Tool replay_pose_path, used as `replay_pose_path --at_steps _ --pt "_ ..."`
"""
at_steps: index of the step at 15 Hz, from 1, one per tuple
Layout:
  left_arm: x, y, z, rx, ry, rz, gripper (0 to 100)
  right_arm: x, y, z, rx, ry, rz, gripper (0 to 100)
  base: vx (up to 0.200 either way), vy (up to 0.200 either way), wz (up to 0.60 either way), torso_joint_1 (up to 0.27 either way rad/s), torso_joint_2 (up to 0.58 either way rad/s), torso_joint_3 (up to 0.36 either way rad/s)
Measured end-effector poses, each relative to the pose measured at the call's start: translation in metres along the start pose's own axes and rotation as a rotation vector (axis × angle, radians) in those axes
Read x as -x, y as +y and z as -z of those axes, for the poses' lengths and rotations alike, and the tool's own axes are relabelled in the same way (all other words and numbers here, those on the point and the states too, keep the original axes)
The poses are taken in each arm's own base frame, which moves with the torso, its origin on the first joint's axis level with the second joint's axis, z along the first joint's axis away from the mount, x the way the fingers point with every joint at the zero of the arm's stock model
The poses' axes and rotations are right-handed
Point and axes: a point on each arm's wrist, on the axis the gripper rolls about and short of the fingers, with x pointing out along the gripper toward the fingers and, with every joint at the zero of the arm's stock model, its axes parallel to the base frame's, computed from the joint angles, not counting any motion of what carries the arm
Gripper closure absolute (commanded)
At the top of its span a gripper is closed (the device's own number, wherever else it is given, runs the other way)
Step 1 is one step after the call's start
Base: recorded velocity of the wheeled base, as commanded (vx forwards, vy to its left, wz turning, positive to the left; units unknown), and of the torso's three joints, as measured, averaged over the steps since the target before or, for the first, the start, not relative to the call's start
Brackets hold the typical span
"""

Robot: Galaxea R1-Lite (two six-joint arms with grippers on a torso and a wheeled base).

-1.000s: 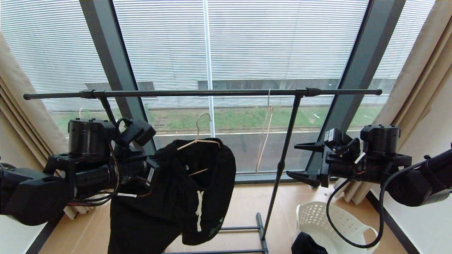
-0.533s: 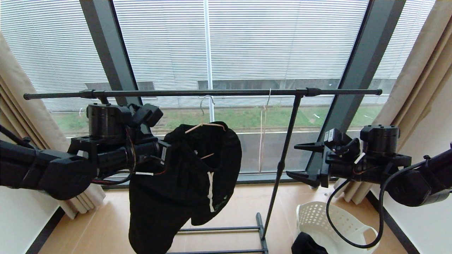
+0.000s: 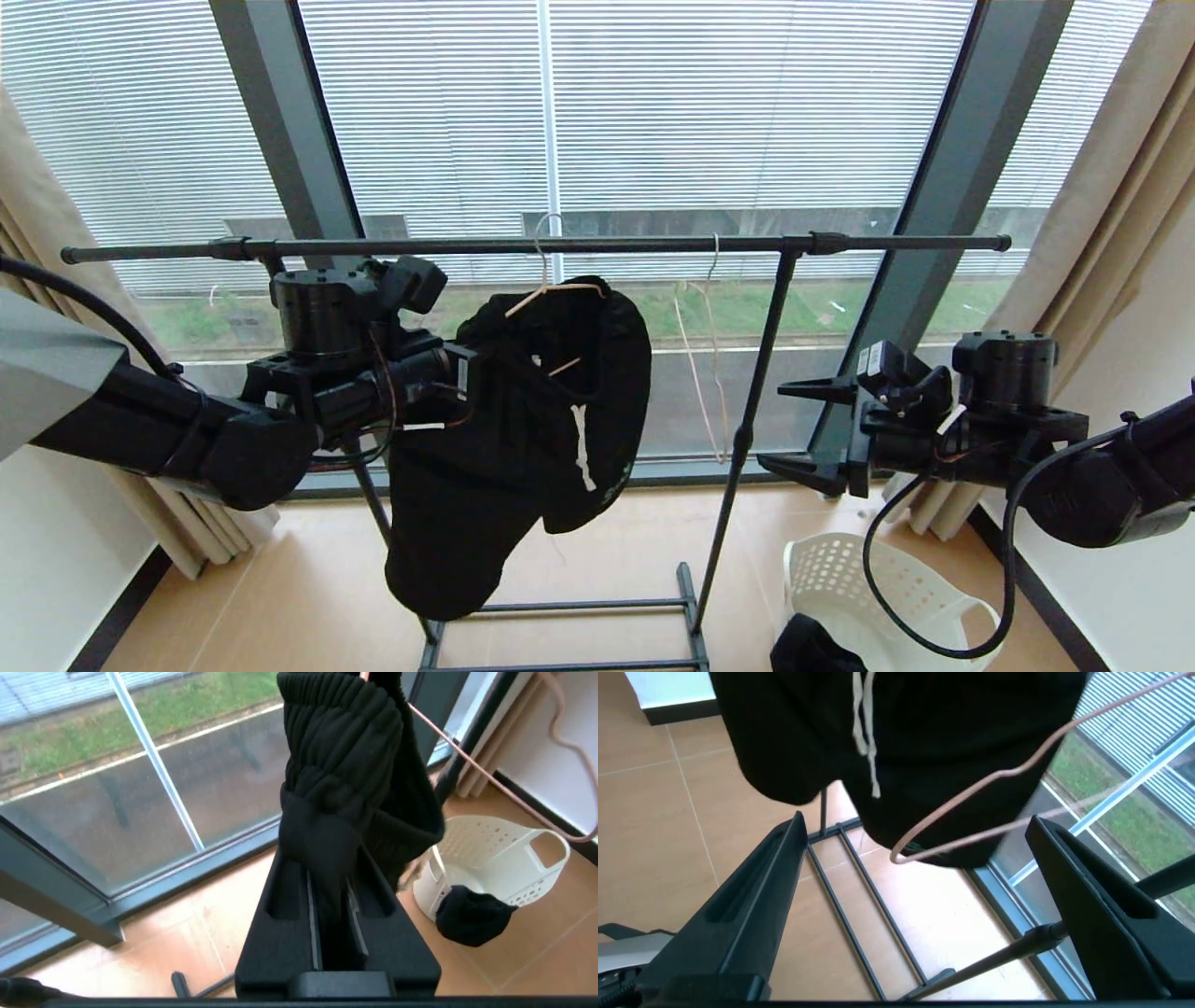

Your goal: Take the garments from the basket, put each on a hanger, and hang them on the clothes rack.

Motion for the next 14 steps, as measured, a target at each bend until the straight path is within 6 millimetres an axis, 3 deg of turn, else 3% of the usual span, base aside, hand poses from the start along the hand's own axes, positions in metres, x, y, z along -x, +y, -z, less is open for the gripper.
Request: replay_pose_path --at_steps 7,14 --pt "-0.012 0.001 0.000 0.007 -0.007 -0.003 100 0.001 0.001 0.000 0.003 0.000 0.000 0 0.000 0.000 0.00 0.000 0.00 0.000" --pt "-0.039 0.008 -0.003 0.071 -0.040 -0.022 100 0.001 0.002 0.001 0.002 0.003 -0.002 0 0.000 0.000 0.00 0.000 0.00 0.000"
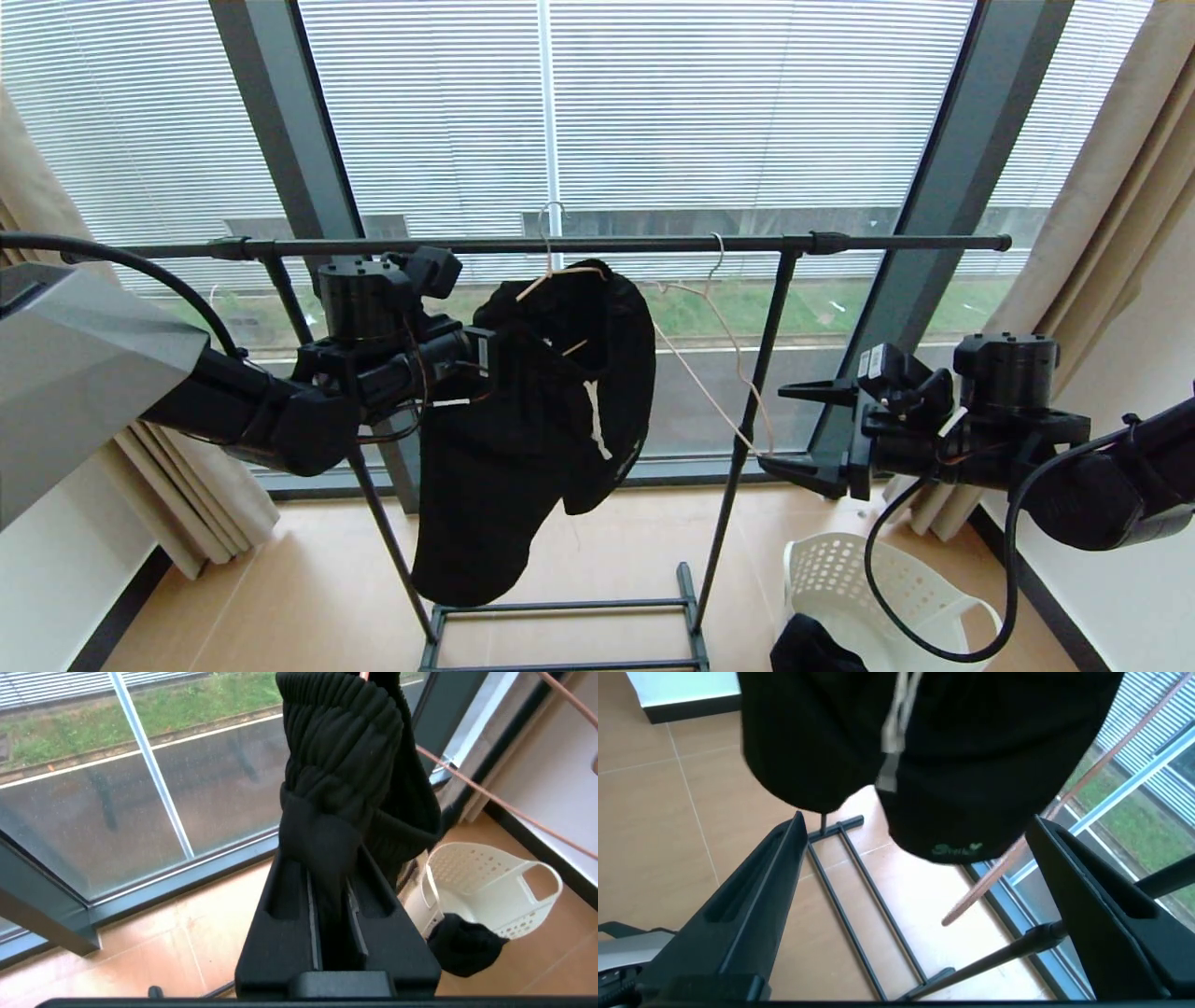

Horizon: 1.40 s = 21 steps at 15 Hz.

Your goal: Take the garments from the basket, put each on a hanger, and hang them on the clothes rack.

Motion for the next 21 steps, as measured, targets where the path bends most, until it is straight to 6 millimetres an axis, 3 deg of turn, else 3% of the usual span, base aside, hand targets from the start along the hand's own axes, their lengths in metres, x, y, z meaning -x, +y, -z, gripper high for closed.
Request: replay_pose_path --at_steps 13,21 --pt "-0.030 -0.006 0.009 -0.006 -0.006 0.023 100 -0.005 0.004 -0.001 0.017 -0.001 -0.019 0 0.000 0.000 0.00 0.000 0.00 0.000" --pt "-0.035 -0.004 0.018 -0.002 0.013 0.021 100 -0.009 0.009 -0.001 0.016 0.001 -0.038 0 0.000 0.000 0.00 0.000 0.00 0.000"
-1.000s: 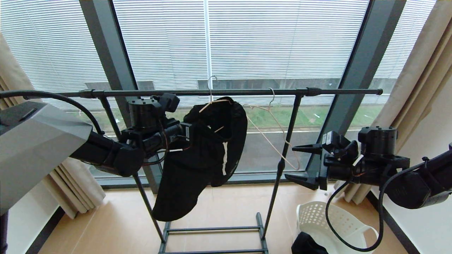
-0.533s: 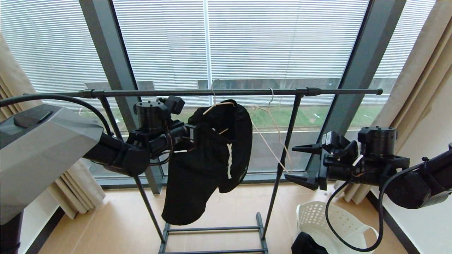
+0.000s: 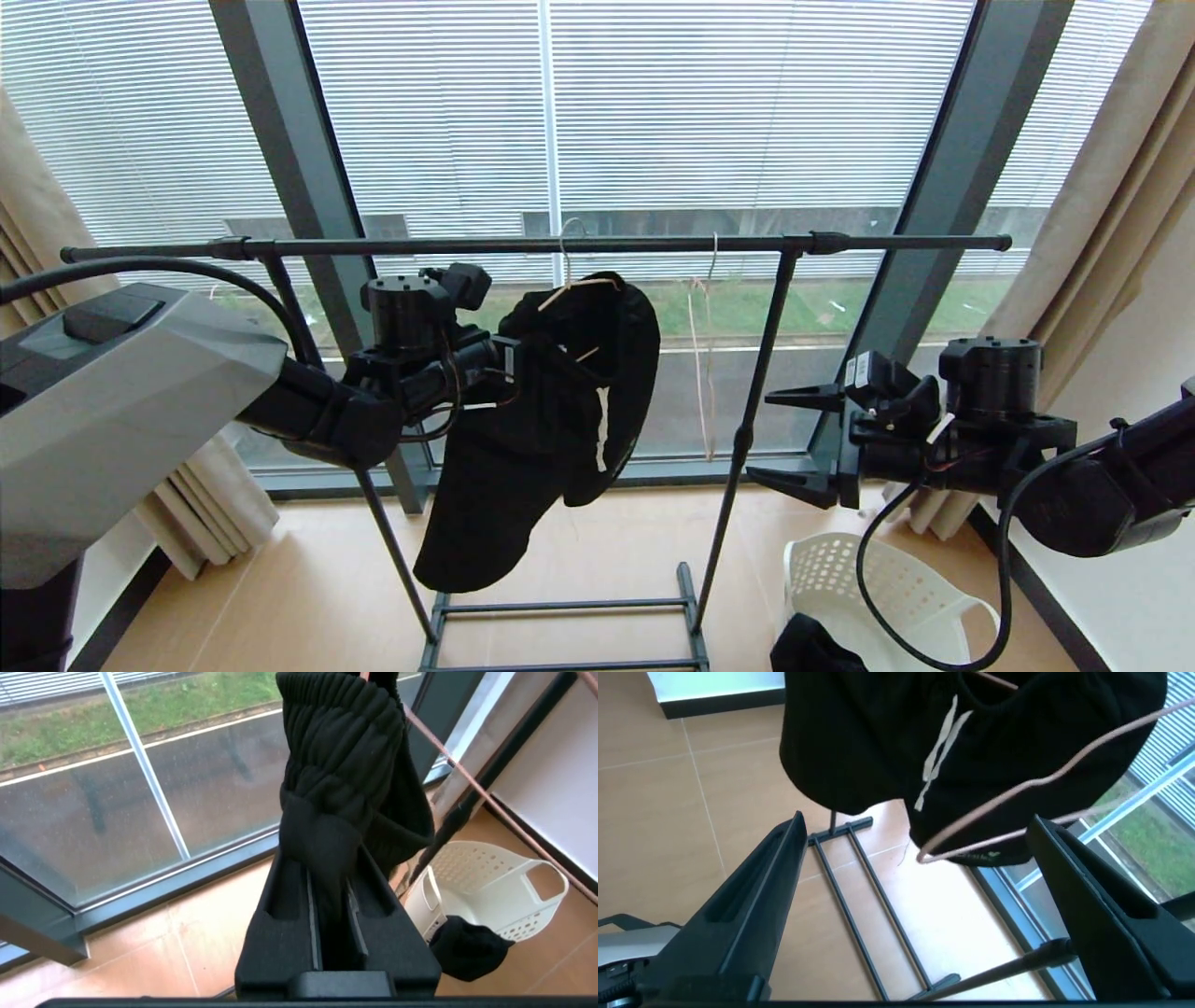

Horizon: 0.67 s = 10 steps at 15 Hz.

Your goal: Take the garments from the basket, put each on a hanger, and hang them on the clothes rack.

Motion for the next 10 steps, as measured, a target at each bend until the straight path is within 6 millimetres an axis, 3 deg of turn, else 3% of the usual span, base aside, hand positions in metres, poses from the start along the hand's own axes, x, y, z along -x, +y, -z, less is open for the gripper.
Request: replay_pose_path --at_steps 9,10 --pt "-0.0001 0.0000 0.0036 0.005 0.011 -0.003 100 -0.0003 0.0004 -0.0005 0.004 -0.001 -0.002 0 0.000 0.000 0.00 0.000 0.00 0.000" --pt "0.0001 -0.0001 0.0036 0.014 0.012 -0.003 0 -0.0003 0.0004 -0.0005 0.006 -0.001 -0.001 0 0.000 0.000 0.00 0.000 0.00 0.000"
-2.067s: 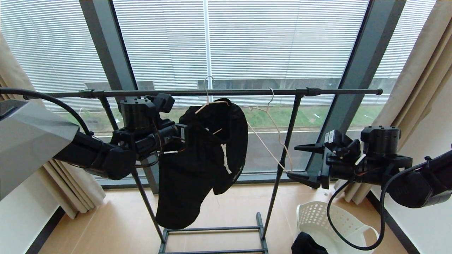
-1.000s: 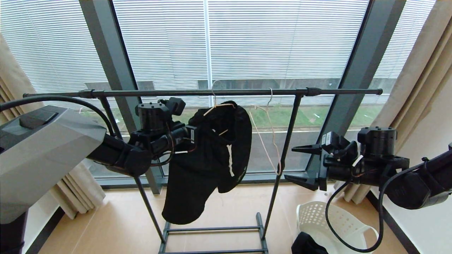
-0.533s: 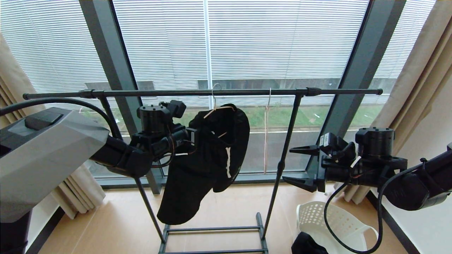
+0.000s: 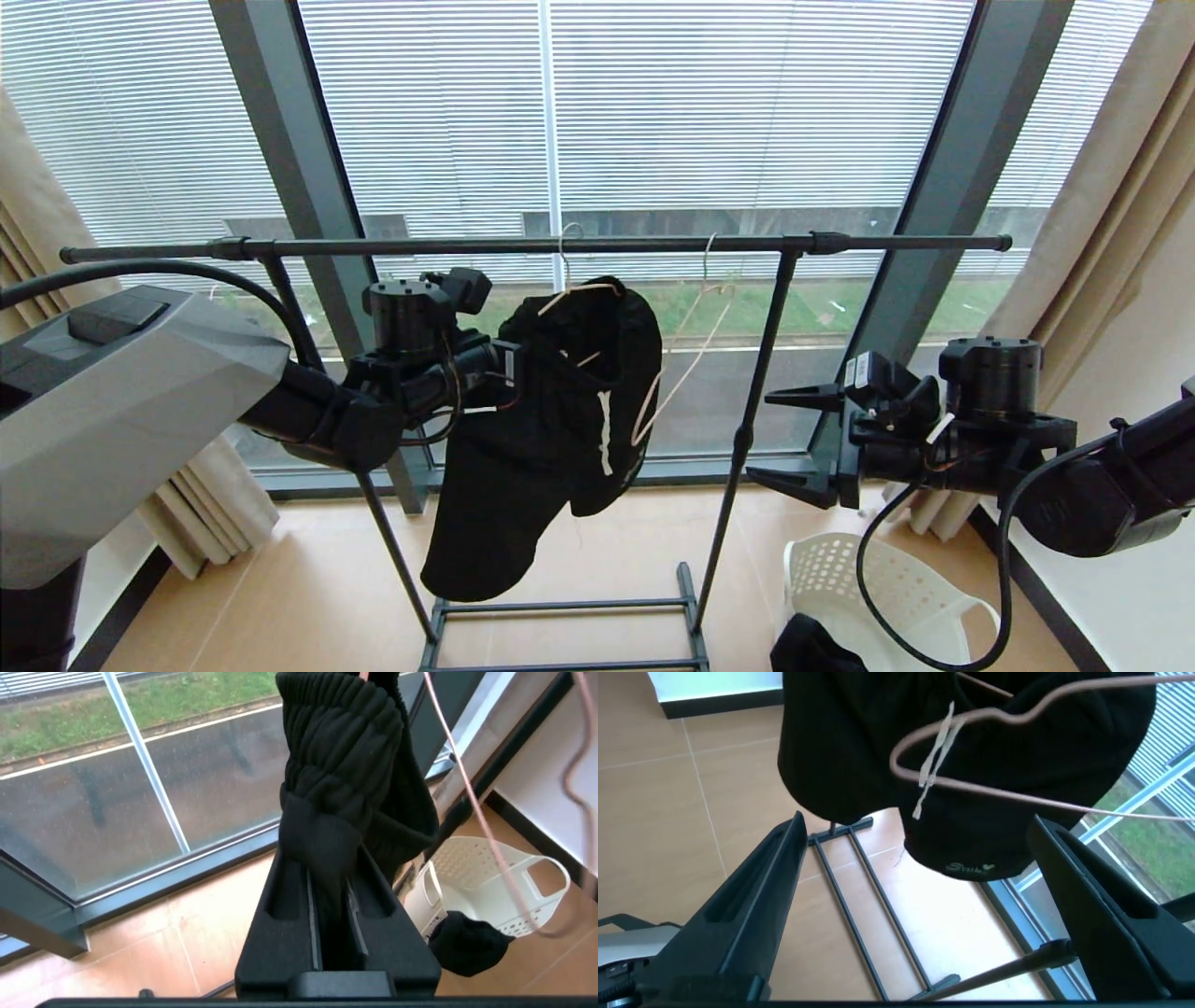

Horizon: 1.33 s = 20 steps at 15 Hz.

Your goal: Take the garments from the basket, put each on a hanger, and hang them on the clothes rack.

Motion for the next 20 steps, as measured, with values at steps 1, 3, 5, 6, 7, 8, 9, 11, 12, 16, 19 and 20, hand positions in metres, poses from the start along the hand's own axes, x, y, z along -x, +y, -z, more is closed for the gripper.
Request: replay_pose_path --at_steps 1,3,5,6,7,8,9,11,12,16,19,20 --pt "0.000 0.000 0.000 0.008 -0.001 0.000 0 0.000 0.000 0.000 0.000 0.000 0.000 0 0.000 0.000 0.00 0.000 0.00 0.000" --pt "0.001 0.000 0.001 0.016 0.003 0.000 0 0.000 0.000 0.000 0.001 0.001 0.000 0 0.000 0.000 0.00 0.000 0.00 0.000" --pt "0.003 -0.001 0.001 0.016 0.007 0.000 0 0.000 0.000 0.000 0.001 0.001 0.000 0 0.000 0.000 0.00 0.000 0.00 0.000" --pt "0.004 -0.001 0.000 0.016 0.006 0.000 0 0.000 0.000 0.000 0.001 0.001 0.000 0 0.000 0.000 0.00 0.000 0.00 0.000" --pt "0.005 -0.001 -0.001 0.016 0.004 0.000 0 0.000 0.000 0.000 0.002 0.001 0.000 0 0.000 0.000 0.00 0.000 0.00 0.000" --pt "0.006 -0.001 -0.003 0.015 -0.001 0.000 0 0.000 0.000 0.000 0.002 0.001 0.000 0 0.000 0.000 0.00 0.000 0.00 0.000" --pt "0.008 -0.002 -0.005 0.015 -0.003 0.000 0 0.000 0.000 0.001 0.001 0.002 0.000 0 0.000 0.000 0.00 0.000 0.00 0.000" --pt "0.022 -0.003 -0.011 0.014 -0.005 -0.001 0 0.000 0.001 0.000 0.001 0.001 0.000 0 0.000 0.000 0.00 0.000 0.00 0.000" --pt "0.032 -0.004 -0.014 0.014 0.000 -0.004 0 0.001 0.001 -0.001 0.003 -0.001 0.001 0 0.000 0.000 0.00 0.000 0.00 0.000" --pt "0.093 -0.012 -0.020 0.015 0.023 -0.009 0 0.015 0.009 -0.019 0.041 -0.030 0.017 0 0.000 0.000 0.00 0.000 0.00 0.000" --pt "0.158 -0.024 -0.018 -0.009 0.029 -0.008 0 0.048 0.036 -0.056 0.116 -0.082 0.075 0 0.000 0.000 0.00 0.000 0.00 0.000" --pt "0.178 -0.027 -0.015 -0.023 0.028 -0.009 0 0.061 0.046 -0.066 0.132 -0.097 0.108 0 0.000 0.000 0.00 0.000 0.00 0.000"
